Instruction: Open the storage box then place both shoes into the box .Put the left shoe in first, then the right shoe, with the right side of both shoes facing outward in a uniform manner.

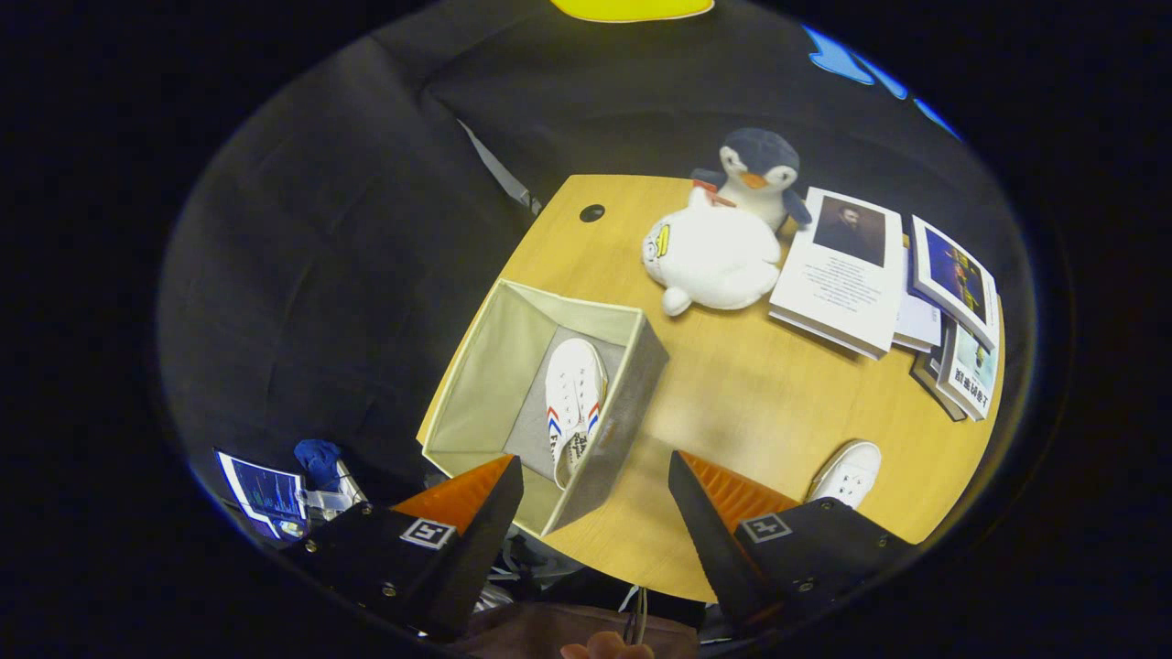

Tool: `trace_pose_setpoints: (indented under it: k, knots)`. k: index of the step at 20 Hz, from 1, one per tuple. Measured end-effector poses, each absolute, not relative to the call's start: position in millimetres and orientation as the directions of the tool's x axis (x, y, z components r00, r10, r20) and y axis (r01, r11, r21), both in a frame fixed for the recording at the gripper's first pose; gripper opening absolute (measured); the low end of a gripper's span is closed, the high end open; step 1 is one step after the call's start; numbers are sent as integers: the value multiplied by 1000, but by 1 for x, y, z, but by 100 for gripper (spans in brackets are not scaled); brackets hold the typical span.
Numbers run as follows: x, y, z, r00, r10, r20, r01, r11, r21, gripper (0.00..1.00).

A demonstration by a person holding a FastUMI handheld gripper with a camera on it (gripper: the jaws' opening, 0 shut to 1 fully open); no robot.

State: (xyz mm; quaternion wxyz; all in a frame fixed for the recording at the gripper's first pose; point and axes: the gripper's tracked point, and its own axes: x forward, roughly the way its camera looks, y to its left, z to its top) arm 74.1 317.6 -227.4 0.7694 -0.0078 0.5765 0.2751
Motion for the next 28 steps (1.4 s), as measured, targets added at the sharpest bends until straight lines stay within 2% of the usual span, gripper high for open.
trace_pose_setpoints:
  k: [11, 14, 20, 28]
  knots:
    - [63, 200, -228, 274, 359, -892, -298, 914, 276, 97]
    - [56, 181, -230, 264, 373, -889, -243, 918, 313, 97]
    - [53, 130, -252, 274, 321, -907, -159, 945, 287, 97]
    - [37, 71, -308, 207, 250, -946, -44, 968, 246, 97]
